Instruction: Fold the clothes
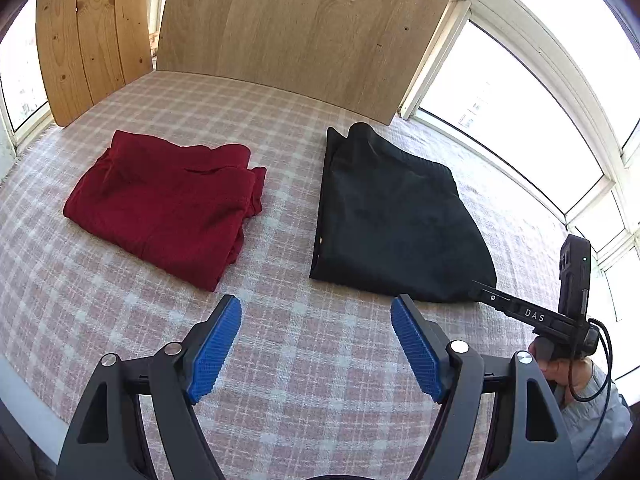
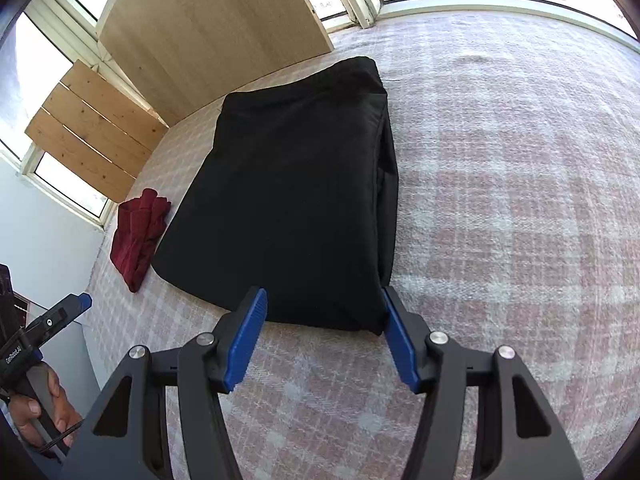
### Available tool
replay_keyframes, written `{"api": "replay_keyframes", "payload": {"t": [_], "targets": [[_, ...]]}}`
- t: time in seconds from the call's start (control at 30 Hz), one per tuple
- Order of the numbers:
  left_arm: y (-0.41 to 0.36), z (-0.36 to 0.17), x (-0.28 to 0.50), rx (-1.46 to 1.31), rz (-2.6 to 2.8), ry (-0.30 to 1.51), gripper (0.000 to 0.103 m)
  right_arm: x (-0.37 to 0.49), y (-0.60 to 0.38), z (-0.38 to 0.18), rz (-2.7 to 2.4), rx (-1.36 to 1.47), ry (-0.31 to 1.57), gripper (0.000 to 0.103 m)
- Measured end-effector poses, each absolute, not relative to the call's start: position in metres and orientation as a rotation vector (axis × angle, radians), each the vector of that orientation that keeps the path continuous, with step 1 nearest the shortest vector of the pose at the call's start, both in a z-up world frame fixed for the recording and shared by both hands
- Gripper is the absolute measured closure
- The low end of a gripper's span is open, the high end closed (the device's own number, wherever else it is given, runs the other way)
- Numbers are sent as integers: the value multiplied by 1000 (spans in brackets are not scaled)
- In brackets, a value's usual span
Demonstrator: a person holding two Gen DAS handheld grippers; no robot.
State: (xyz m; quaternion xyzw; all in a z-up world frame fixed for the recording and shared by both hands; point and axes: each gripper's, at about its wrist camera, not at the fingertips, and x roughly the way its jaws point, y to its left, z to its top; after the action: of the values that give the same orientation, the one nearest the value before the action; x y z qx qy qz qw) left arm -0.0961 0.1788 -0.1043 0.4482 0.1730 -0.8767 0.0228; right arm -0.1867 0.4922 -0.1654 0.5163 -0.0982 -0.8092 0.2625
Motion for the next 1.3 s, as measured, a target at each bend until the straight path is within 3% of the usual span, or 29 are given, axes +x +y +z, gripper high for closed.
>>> {"api": "replay_keyframes", "payload": {"t": [0.03, 0.13, 0.3, 0.53, 0.9, 1.03, 1.3], "targets": [[178, -103, -93, 1391, -2726, 527, 27, -186, 492, -166, -2191, 1387, -281, 67], [171, -100, -83, 1374, -2733, 526, 27, -186, 492, -167, -2190, 1353, -332, 77], [156, -102, -64, 1364, -2690, 589, 27, -189, 491, -168, -2191, 1337, -398, 80], [151, -100, -50, 1351, -2690, 595, 27, -175, 489, -151, -2264, 1326, -347, 83], [155, -100, -46, 1358, -2714, 605, 27, -160, 481, -149, -2259, 1390, -266, 82], [152, -101, -45, 1357, -2716, 603, 27, -150, 490, -154, -2284, 1479, -238, 67], [153, -99, -67, 1347, -2747, 599, 27, -138, 478, -112, -2340, 1309, -189, 61]]}}
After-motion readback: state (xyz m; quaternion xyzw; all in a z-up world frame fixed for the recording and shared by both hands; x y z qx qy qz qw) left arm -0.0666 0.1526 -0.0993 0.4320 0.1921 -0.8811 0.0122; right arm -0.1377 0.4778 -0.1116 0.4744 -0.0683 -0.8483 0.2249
